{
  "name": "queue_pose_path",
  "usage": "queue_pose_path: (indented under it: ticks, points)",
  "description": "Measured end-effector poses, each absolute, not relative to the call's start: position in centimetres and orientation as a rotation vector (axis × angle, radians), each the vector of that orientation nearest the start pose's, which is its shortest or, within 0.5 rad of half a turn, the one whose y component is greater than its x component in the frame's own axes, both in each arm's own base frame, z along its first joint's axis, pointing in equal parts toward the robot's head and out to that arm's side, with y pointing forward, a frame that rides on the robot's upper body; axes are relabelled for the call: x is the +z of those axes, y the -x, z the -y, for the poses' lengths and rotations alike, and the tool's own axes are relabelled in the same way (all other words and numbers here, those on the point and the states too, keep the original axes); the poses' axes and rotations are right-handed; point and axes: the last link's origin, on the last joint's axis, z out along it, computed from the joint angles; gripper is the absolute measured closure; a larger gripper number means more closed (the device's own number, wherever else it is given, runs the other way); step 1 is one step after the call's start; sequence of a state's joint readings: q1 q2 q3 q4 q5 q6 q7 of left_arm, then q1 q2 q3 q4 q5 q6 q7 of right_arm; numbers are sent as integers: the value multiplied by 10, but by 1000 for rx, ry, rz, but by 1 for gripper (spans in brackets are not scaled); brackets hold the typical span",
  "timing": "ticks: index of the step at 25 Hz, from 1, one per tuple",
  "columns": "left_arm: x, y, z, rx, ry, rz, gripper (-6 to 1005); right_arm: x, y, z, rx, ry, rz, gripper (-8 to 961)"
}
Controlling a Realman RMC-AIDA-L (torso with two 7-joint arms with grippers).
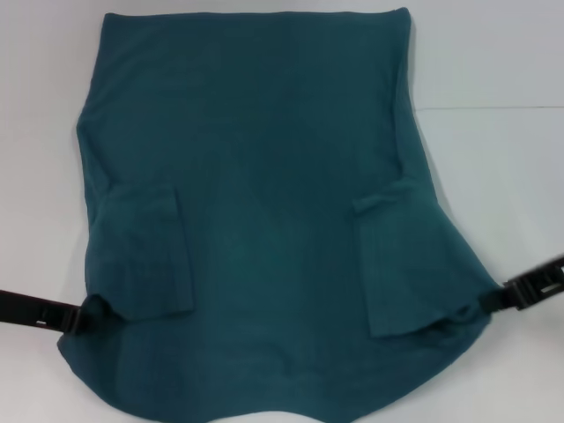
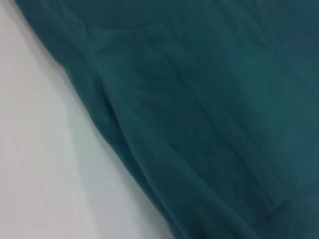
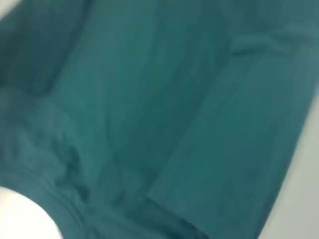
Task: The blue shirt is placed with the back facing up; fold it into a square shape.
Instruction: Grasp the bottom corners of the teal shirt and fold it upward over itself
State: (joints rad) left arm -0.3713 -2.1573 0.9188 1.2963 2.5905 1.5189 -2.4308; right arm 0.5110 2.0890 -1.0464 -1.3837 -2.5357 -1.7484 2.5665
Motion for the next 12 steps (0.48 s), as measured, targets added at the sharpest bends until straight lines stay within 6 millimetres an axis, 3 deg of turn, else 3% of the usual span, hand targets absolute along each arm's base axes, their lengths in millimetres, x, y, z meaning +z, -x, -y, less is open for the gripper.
queue_pose_path:
  ticks: [5, 12]
  points:
    - [39, 291, -312, 136, 2276, 1469, 972, 49, -236, -324, -391, 2412, -1422, 947]
    - [35, 294, -307, 148, 2286, 1504, 972, 44, -250, -317, -416, 2391, -1475, 947]
